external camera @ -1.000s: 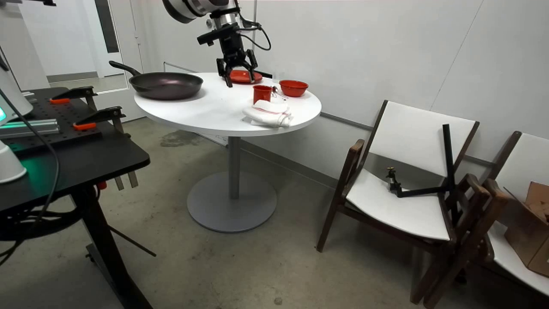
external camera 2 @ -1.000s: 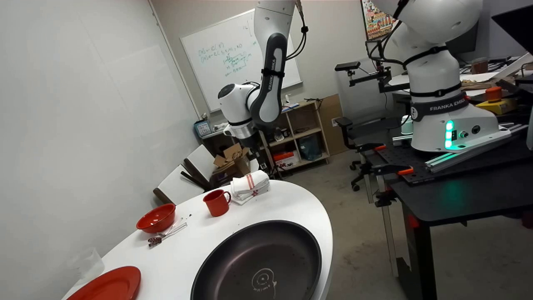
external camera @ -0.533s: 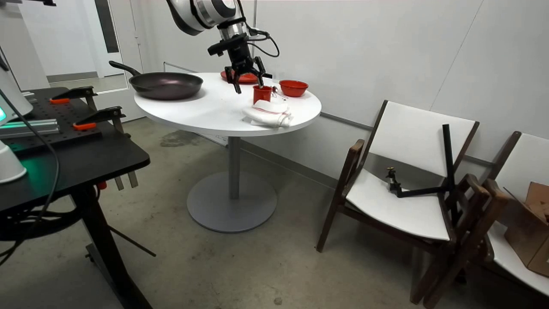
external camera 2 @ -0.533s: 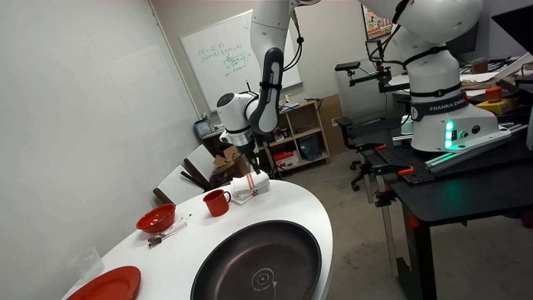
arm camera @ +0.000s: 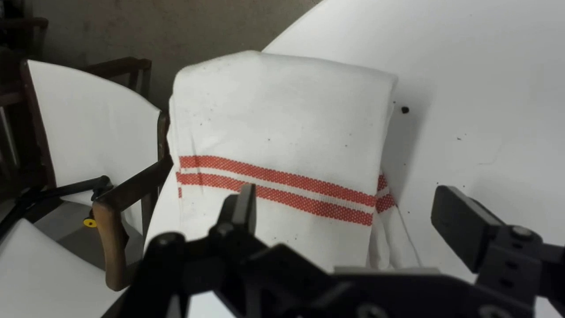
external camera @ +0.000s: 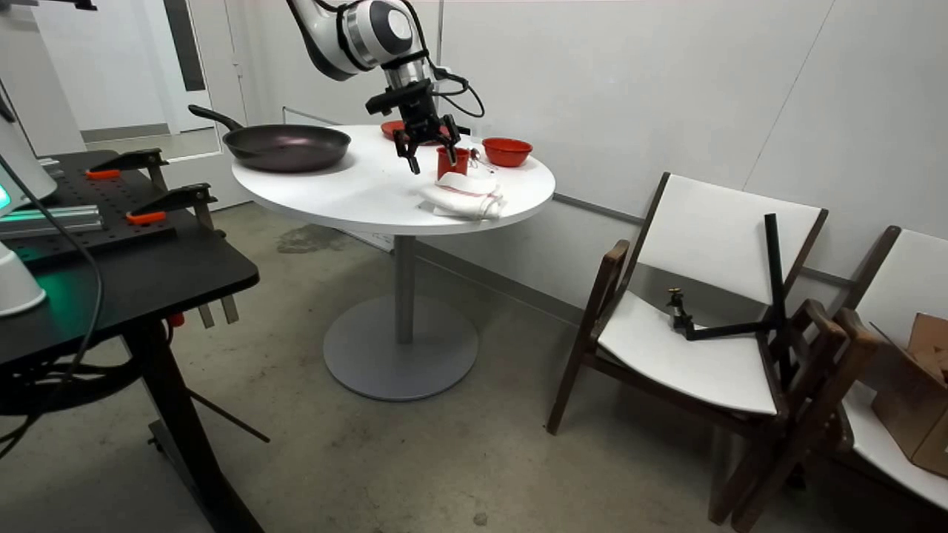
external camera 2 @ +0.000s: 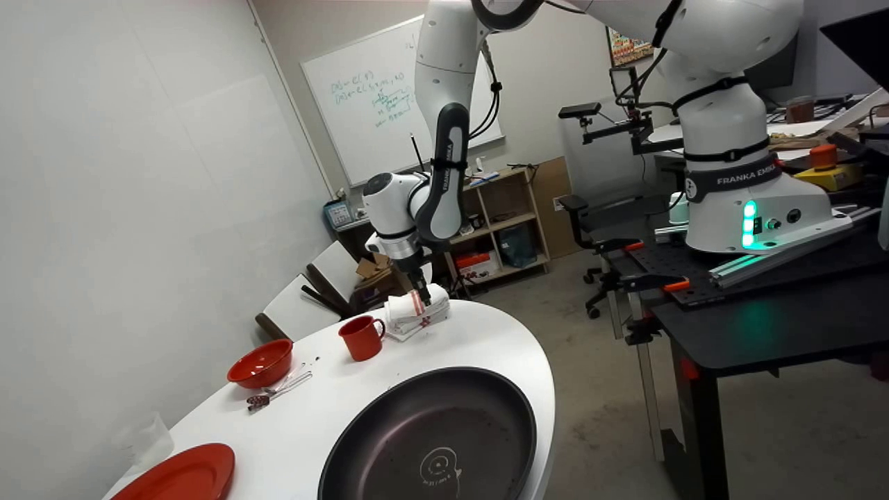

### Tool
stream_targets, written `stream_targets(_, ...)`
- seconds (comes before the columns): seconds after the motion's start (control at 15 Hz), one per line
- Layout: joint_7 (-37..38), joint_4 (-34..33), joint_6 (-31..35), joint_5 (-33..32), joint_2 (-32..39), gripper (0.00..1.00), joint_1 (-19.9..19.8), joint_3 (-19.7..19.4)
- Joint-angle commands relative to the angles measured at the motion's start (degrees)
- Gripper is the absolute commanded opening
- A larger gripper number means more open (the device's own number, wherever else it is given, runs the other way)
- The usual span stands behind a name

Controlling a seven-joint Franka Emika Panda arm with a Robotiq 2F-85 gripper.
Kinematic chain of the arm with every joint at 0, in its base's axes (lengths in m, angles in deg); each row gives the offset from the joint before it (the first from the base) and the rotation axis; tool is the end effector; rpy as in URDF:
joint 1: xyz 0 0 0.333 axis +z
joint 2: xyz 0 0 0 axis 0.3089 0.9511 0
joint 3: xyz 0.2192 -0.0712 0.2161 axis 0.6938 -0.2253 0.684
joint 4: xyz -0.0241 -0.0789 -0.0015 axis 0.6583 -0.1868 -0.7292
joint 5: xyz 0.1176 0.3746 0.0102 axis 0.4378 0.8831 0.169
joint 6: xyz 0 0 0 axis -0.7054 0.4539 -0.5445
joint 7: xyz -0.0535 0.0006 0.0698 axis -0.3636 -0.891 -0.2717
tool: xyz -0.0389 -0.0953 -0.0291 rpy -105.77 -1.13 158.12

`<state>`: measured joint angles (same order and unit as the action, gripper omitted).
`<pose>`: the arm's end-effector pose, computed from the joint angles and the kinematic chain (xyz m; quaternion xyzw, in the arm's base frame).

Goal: Pick a cloth and wipe the pan

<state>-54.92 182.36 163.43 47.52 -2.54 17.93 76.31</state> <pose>0.6339 -0.1100 0.1206 0.9589 0.1920 0.0257 0.2074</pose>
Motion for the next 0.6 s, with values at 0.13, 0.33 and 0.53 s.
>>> stream_targets(0.13,-3.3,-3.1,1.7,3.2,4.2,1.0,-0.8,0.6)
stream_targets(0.33,-3.9,-3.2,1.9,4.2,5.5,1.0,-0.7,0.3)
stream_targets(0.53,-4.9,-3.2,1.9,5.4,5.9,1.0,-1.3,0.1)
